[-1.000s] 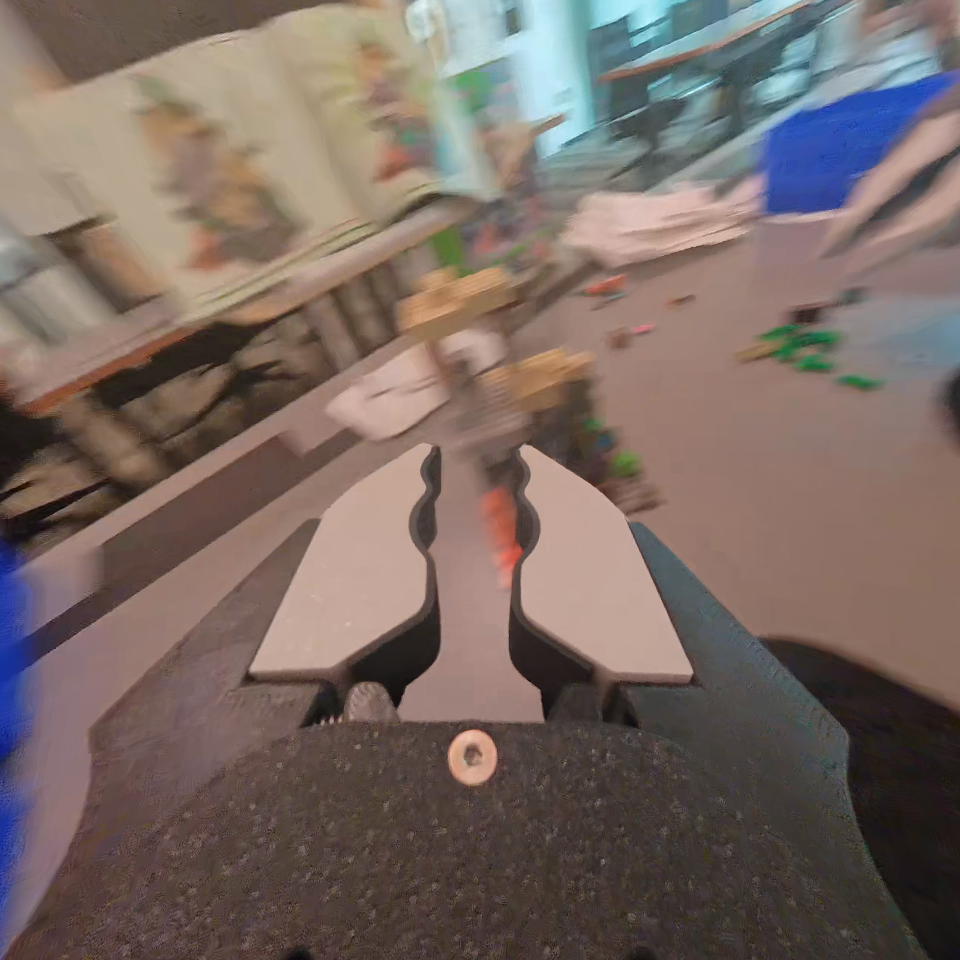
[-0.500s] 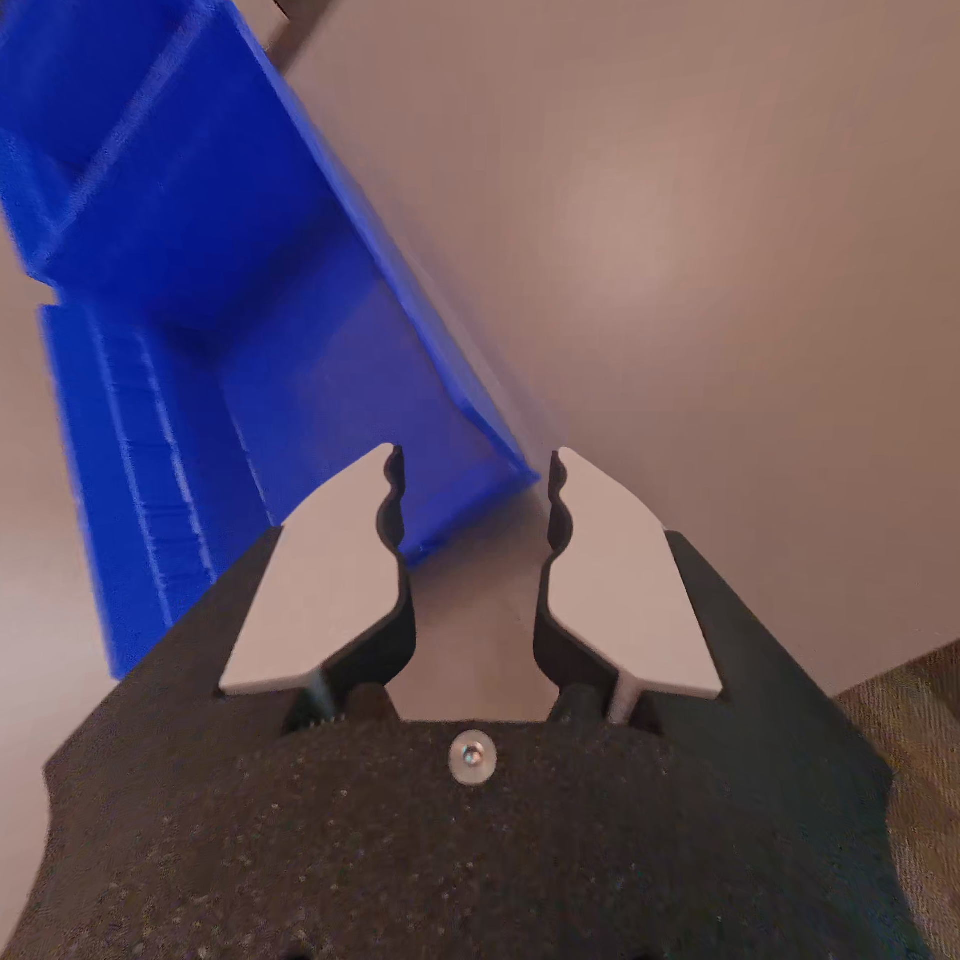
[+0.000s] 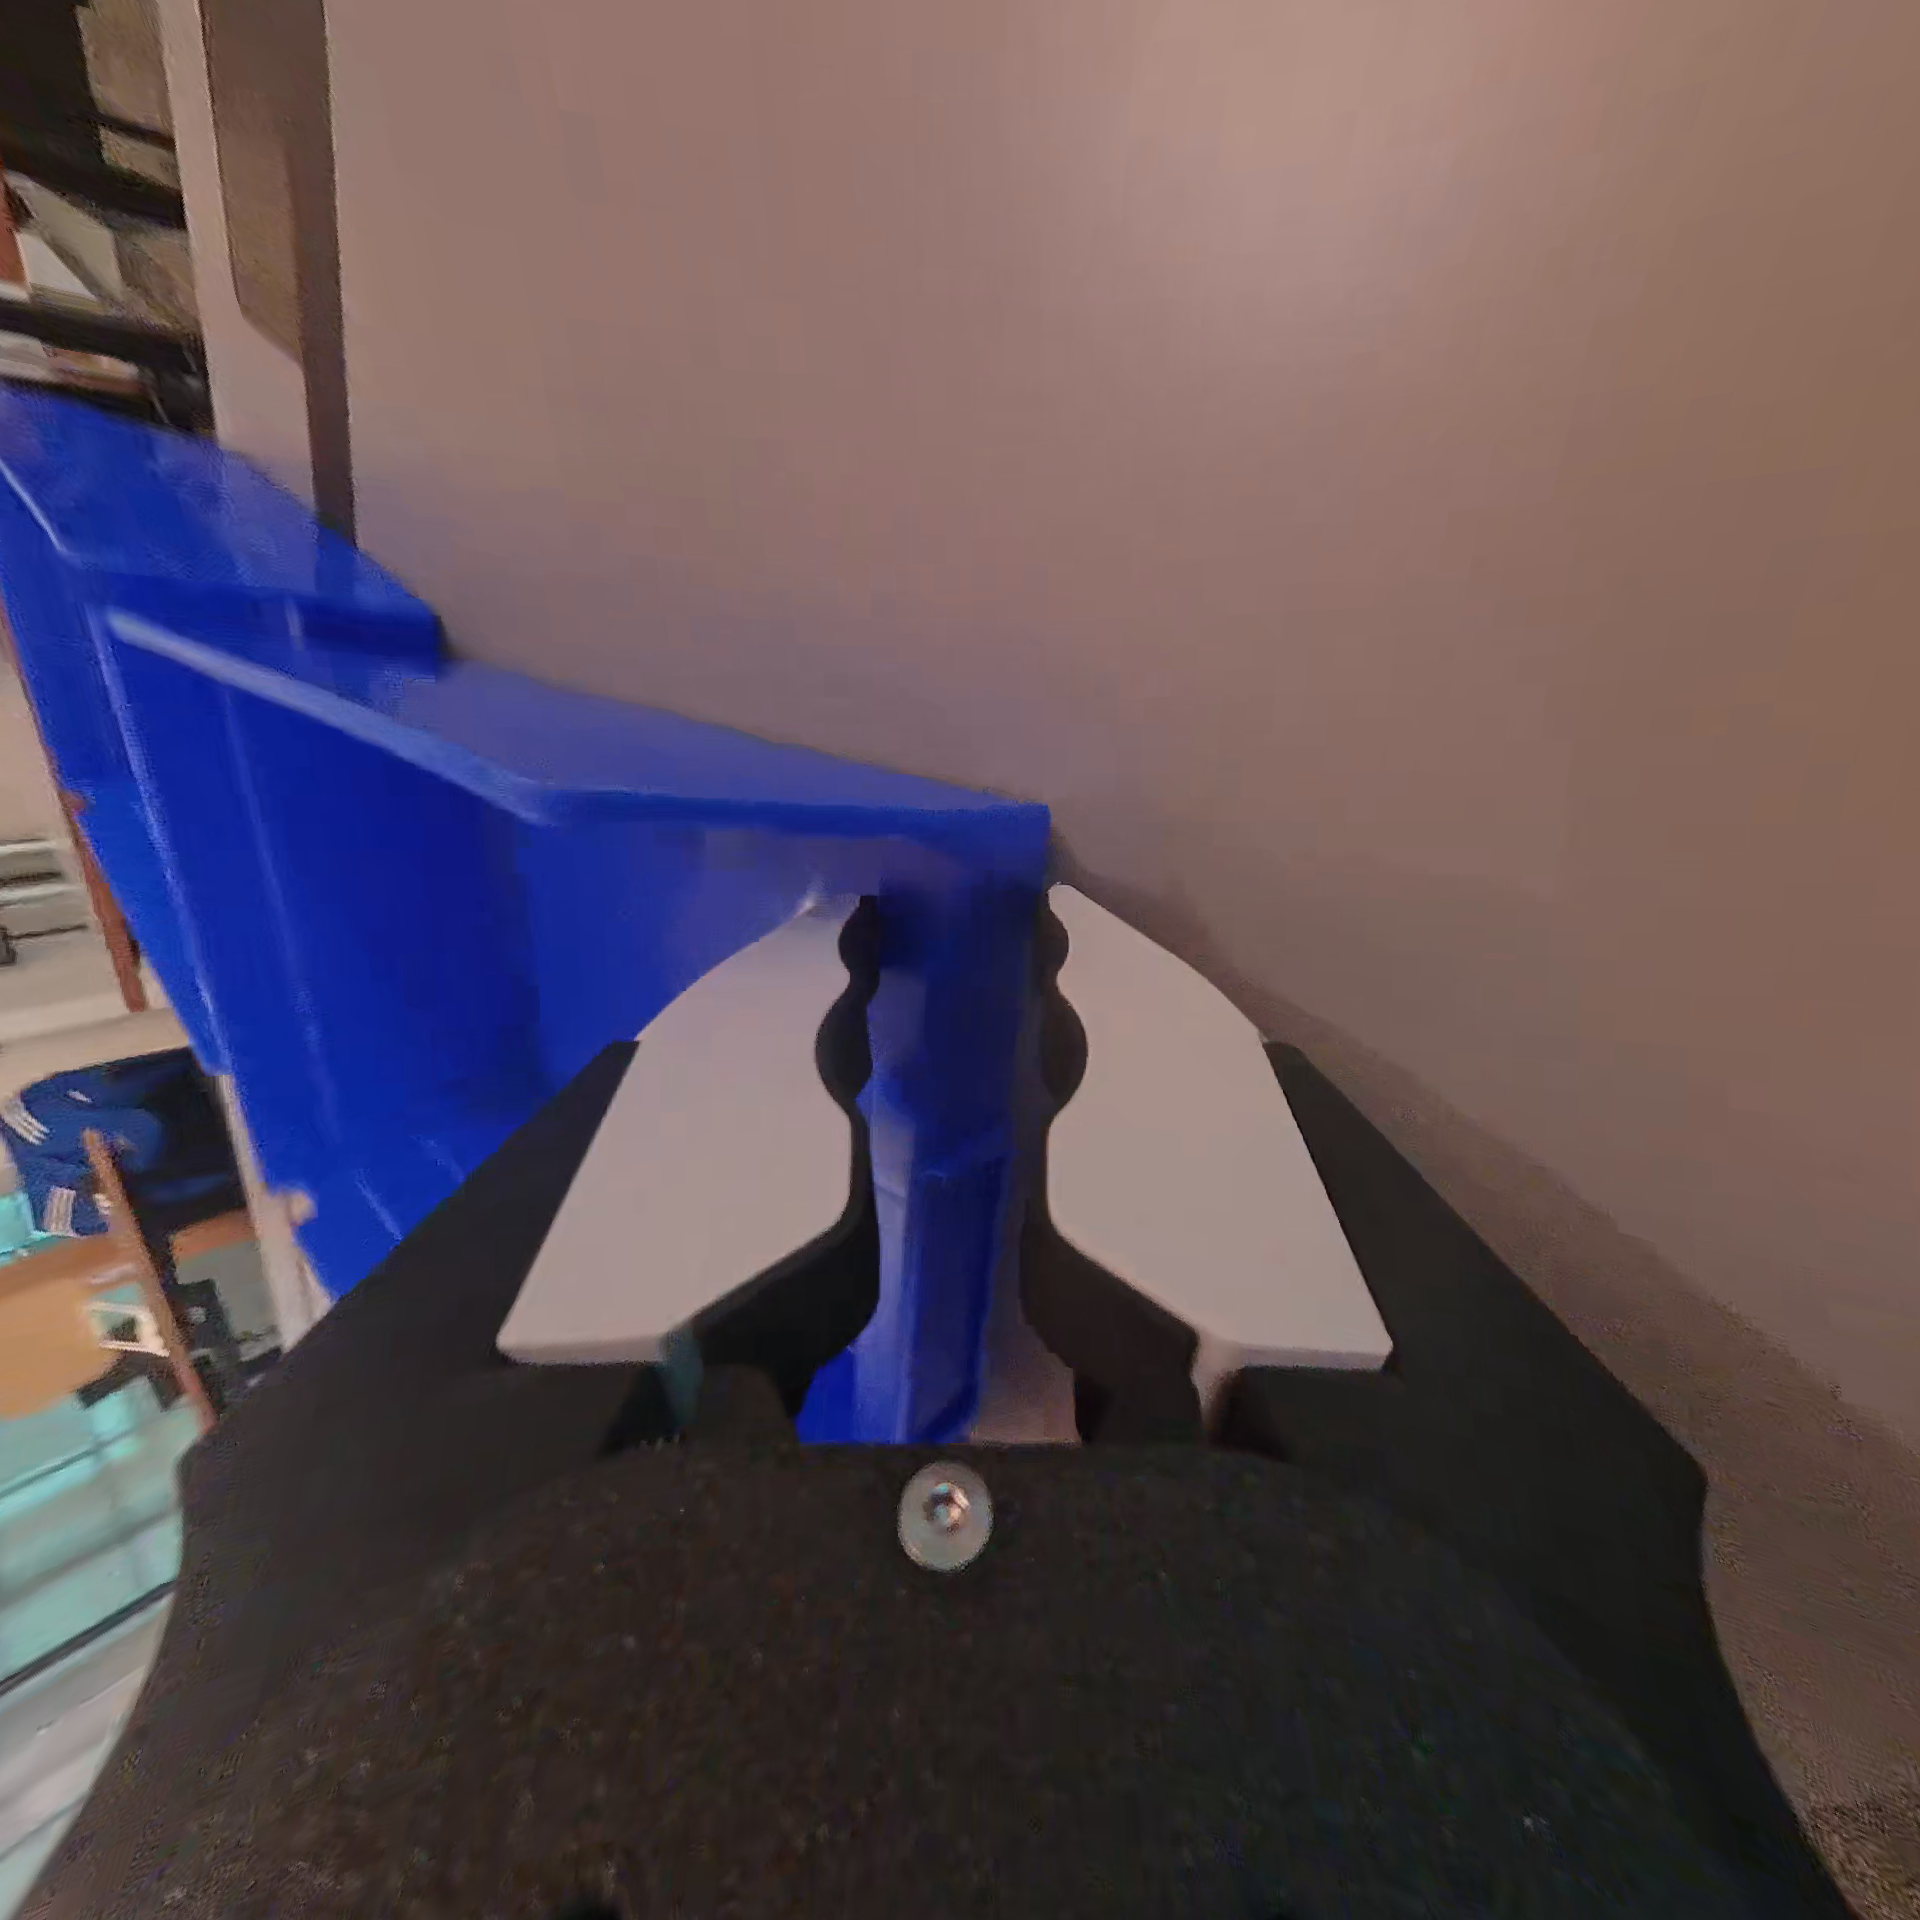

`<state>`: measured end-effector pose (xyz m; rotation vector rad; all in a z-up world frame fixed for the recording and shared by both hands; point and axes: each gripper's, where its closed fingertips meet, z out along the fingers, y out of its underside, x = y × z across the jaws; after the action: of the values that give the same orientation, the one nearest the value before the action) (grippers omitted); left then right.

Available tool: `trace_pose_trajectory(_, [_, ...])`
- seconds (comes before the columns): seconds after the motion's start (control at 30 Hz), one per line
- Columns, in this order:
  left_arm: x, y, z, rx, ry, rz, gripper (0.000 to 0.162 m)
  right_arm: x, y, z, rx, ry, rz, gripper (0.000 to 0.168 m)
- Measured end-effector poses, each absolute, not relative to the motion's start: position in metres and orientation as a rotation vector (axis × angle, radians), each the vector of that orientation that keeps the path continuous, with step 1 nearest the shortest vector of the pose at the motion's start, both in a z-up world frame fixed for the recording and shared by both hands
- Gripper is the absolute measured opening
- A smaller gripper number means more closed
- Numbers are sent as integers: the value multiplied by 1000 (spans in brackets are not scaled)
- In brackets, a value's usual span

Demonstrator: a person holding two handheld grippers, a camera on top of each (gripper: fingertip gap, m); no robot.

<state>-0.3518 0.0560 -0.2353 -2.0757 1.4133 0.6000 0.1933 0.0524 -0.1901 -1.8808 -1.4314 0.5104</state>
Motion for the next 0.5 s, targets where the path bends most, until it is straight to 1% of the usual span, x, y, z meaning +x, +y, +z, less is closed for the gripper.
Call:
trace_pose_trajectory(0.3, [-229, 72, -236, -2007, 1500, 469, 28, 198, 40, -193, -1868, -1396, 545, 18])
trace_pose_trajectory(0.5, [-198, 89, -234, -1984, 1482, 437, 29, 209, 39, -190, -1871, -1308, 554, 17])
